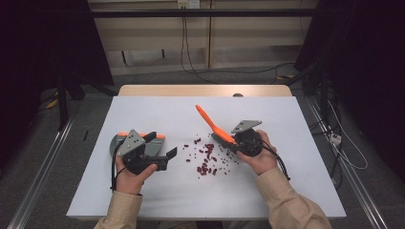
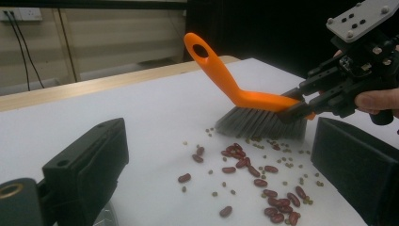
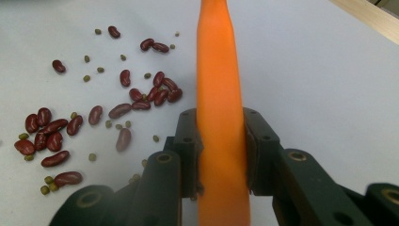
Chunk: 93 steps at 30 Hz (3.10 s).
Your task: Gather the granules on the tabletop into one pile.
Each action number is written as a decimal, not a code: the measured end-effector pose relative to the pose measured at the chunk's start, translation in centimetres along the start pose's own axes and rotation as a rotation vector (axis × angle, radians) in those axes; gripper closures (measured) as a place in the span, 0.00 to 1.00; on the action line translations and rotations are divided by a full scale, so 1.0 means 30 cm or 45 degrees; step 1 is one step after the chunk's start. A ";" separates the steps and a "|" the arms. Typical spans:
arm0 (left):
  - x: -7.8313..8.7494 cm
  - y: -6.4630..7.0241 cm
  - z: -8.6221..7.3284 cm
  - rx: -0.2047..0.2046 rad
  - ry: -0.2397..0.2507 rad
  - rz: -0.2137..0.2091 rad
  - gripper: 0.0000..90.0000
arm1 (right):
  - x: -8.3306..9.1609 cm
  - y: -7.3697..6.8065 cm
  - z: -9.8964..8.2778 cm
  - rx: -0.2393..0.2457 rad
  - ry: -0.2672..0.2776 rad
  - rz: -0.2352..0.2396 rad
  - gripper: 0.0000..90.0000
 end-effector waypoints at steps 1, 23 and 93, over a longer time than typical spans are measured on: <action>0.000 0.000 0.000 -0.001 0.001 -0.002 0.05 | 0.000 -0.002 0.001 0.003 0.000 0.002 0.79; 0.000 -0.005 -0.004 0.003 -0.009 0.003 0.05 | 0.016 0.099 0.050 -0.050 0.041 -0.040 0.79; 0.000 -0.010 -0.008 0.006 -0.008 0.004 0.05 | -0.045 -0.051 0.066 0.170 -0.044 0.085 0.79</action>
Point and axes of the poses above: each handheld gripper's, and its own axes: x roughly backward along the jaws, z roughly out of its top, y roughly to its right, the point moved 5 cm from there along -x, roughly forward along the jaws
